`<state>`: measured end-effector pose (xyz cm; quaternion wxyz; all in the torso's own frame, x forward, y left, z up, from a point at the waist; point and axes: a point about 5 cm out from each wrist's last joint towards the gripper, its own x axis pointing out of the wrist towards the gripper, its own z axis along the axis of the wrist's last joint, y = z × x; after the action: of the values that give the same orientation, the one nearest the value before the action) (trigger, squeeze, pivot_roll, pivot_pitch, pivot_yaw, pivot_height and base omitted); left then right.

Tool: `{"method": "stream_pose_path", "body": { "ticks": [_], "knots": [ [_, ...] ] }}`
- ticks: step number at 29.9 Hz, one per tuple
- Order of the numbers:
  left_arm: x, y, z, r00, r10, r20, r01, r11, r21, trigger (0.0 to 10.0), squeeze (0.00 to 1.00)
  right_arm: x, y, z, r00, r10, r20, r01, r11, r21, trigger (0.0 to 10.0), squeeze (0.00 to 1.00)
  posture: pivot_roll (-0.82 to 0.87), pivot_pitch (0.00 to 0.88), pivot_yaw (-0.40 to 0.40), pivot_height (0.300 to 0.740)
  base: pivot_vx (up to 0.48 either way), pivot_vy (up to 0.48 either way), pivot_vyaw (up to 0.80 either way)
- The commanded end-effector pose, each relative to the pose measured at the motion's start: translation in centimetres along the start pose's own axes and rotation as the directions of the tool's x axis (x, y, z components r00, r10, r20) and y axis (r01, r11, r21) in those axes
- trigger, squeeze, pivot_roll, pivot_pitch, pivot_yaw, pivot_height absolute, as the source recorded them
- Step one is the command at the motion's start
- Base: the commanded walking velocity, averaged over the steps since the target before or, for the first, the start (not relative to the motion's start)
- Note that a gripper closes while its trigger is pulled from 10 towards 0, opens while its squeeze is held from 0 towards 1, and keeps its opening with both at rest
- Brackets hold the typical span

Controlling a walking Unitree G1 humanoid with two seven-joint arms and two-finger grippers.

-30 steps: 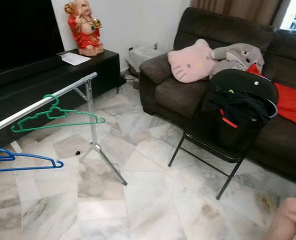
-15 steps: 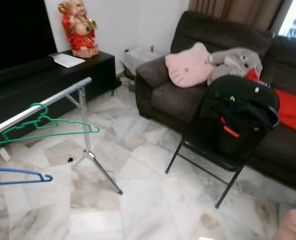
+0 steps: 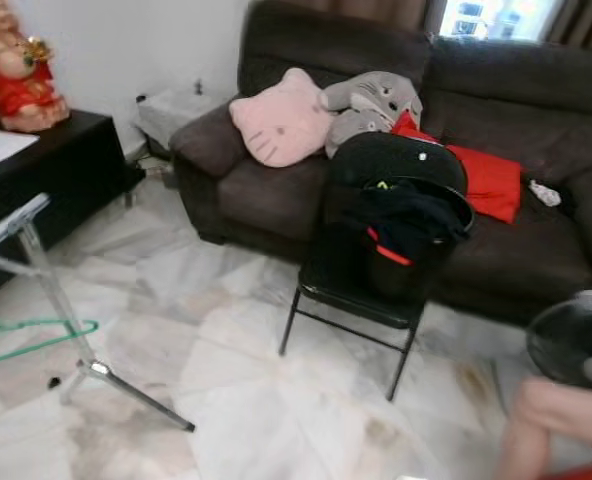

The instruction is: Hang hanger

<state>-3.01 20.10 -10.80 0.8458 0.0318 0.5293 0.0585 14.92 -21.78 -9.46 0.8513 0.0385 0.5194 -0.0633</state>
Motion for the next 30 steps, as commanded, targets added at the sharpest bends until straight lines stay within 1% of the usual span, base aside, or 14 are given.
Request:
{"method": "stream_pose_path", "body": {
  "ticks": [1, 2, 4, 9, 14, 19, 24, 25, 26, 28, 29, 30],
  "knots": [
    [-0.1, -0.8, -0.4, 0.998, -0.061, -0.030, 0.062, 0.998, 0.019, 10.0, 0.00, 0.2, 1.4, 0.6, 0.999, 0.038, 0.020, -0.038, 0.999, -0.007, 10.0, 0.00, 0.09, 0.000, -0.024, 0.740, 0.000, 0.000, -0.74],
    [0.5, -0.4, 0.5, 0.998, -0.059, -0.009, 0.059, 0.998, 0.018, 10.0, 0.00, 0.2, 1.4, 0.6, 0.999, 0.039, 0.019, -0.039, 0.999, -0.008, 10.0, 0.00, 0.09, 0.000, -0.025, 0.740, 0.000, 0.000, -0.74],
    [0.9, 0.0, 1.5, 0.998, -0.057, 0.019, 0.056, 0.998, 0.016, 10.0, 0.00, 0.2, 1.4, 0.6, 0.999, 0.041, 0.019, -0.041, 0.999, -0.011, 10.0, 0.00, 0.09, 0.000, -0.025, 0.740, 0.000, 0.000, -0.74],
    [1.0, 0.1, 1.6, 0.998, -0.055, 0.027, 0.055, 0.998, 0.022, 10.0, 0.00, 0.2, 1.4, 0.6, 0.999, 0.044, 0.023, -0.044, 0.999, -0.006, 10.0, 0.00, 0.09, 0.000, -0.024, 0.740, 0.000, 0.000, -0.73],
    [1.0, 0.1, 1.7, 0.998, -0.059, 0.036, 0.058, 0.998, 0.025, 10.0, 0.00, 0.2, 1.5, 0.7, 0.999, 0.045, 0.030, -0.046, 0.999, 0.003, 10.0, 0.00, 0.09, 0.000, -0.024, 0.740, 0.000, 0.000, 0.00],
    [1.1, 0.3, 2.1, 0.998, -0.033, 0.050, 0.031, 0.999, 0.039, 10.0, 0.00, 0.2, 1.5, 0.7, 0.998, 0.047, 0.034, -0.048, 0.999, 0.006, 10.0, 0.00, 0.09, 0.000, -0.024, 0.740, 0.000, 0.000, 0.00],
    [1.4, 1.0, 2.8, 0.996, 0.041, 0.076, -0.046, 0.997, 0.068, 10.0, 0.00, 0.2, 1.5, 0.7, 0.998, 0.049, 0.039, -0.050, 0.999, 0.015, 10.0, 0.00, 0.10, 0.000, -0.024, 0.740, 0.000, 0.000, 0.00],
    [1.5, 1.3, 3.0, 0.994, 0.076, 0.081, -0.083, 0.992, 0.092, 10.0, 0.00, 0.2, 1.5, 0.7, 0.998, 0.049, 0.040, -0.050, 0.999, 0.015, 10.0, 0.00, 0.10, 0.000, -0.025, 0.740, 0.000, 0.000, 0.00],
    [1.7, 1.8, 3.6, 0.987, 0.123, 0.107, -0.133, 0.986, 0.096, 10.0, 0.00, 0.2, 1.5, 0.7, 0.998, 0.049, 0.040, -0.049, 0.999, 0.013, 10.0, 0.00, 0.10, 0.000, -0.026, 0.740, 0.000, 0.000, 0.00],
    [1.8, 2.3, 4.1, 0.977, 0.167, 0.130, -0.182, 0.976, 0.116, 10.0, 0.00, 0.2, 1.5, 0.7, 0.998, 0.049, 0.040, -0.050, 0.999, 0.011, 10.0, 0.00, 0.10, 0.000, -0.026, 0.740, 0.000, 0.000, 0.00],
    [3.4, 3.1, 8.3, 0.958, 0.193, 0.211, -0.218, 0.971, 0.102, 10.0, 0.00, 0.2, 1.5, 0.7, 0.998, 0.048, 0.040, -0.048, 0.999, 0.011, 10.0, 0.00, 0.09, 0.000, -0.026, 0.740, 0.000, 0.000, 0.00],
    [5.0, 4.0, 14.7, 0.921, 0.220, 0.322, -0.257, 0.963, 0.078, 10.0, 0.00, 0.2, 1.5, 0.7, 0.998, 0.046, 0.041, -0.046, 0.999, 0.011, 10.0, 0.00, 0.10, 0.000, -0.027, 0.740, 0.000, 0.000, 0.00]
  ]
}}
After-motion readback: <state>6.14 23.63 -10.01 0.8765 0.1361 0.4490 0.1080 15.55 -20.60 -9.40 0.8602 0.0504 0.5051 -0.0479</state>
